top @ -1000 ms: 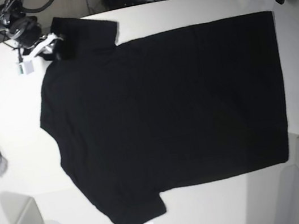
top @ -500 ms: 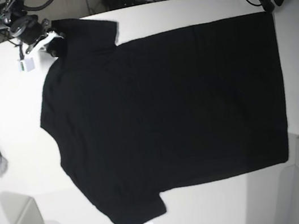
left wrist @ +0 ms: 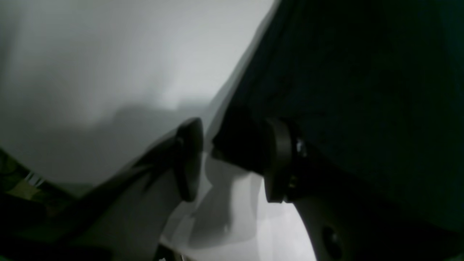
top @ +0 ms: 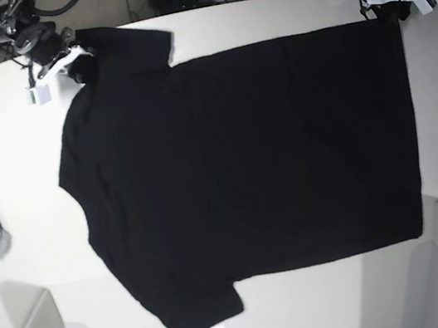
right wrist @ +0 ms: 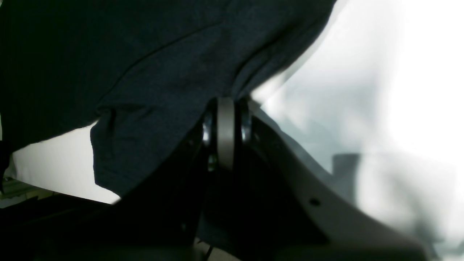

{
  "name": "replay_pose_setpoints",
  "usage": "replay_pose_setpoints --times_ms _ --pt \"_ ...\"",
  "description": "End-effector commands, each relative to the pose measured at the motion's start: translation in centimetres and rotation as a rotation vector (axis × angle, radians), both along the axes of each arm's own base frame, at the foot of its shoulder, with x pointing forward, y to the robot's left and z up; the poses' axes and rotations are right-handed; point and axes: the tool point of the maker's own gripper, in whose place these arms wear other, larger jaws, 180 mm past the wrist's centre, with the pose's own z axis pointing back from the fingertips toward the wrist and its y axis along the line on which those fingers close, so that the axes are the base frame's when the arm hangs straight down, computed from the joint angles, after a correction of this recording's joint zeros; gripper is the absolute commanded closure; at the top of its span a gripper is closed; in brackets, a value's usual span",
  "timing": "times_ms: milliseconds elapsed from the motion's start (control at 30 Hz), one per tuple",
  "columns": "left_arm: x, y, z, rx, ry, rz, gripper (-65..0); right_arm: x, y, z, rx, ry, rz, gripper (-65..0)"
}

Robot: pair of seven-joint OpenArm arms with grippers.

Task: Fold the T-shirt properly
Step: 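Move both grippers to the shirt's shoulder corners and grasp them, then lift the shoulder corners with both grippers and pull them up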

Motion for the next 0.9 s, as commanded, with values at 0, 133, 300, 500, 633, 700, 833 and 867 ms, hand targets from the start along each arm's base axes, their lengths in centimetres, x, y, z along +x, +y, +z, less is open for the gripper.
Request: replay_pose_setpoints --times_ms 0,133,300,500,633,700,833,867 --pt "0.0 0.0 0.3 0.006 -0.003 -0.012 -25.7 -2.0 -0.1 -1.1 -0.036 0.091 0.041 0.0" --pt "0.8 -0.9 0.1 -0.011 -0.009 -0.037 -9.4 -1.9 -0.1 -1.1 -0.036 0.089 0.041 0.0" --pt "1.0 -1.3 0.3 -0.010 -0.011 -0.053 0.0 -1.2 -0.6 0.4 -0.074 0.047 0.059 0.0" --pt "1.6 -2.2 4.3 0.045 -0.070 -0.123 0.0 -0.1 -0.8 3.3 -0.127 -0.032 0.085 0.0" --pt "2.1 -3.1 6.5 0.073 -0.103 -0.165 0.0 0.4 -0.8 5.4 -0.167 -0.084 0.106 0.0" --pt "1.7 -2.9 6.7 0.081 -0.092 -0.153 0.0 0.7 -0.7 6.4 -0.185 -0.109 0.116 0.0" --pt "1.7 -2.6 7.2 0.096 -0.090 -0.148 0.0 1.4 -0.6 7.1 -0.195 -0.136 0.131 0.0" --pt "1.8 -2.6 7.2 0.095 -0.091 -0.147 0.0 1.9 -0.6 7.2 -0.195 -0.141 0.132 0.0"
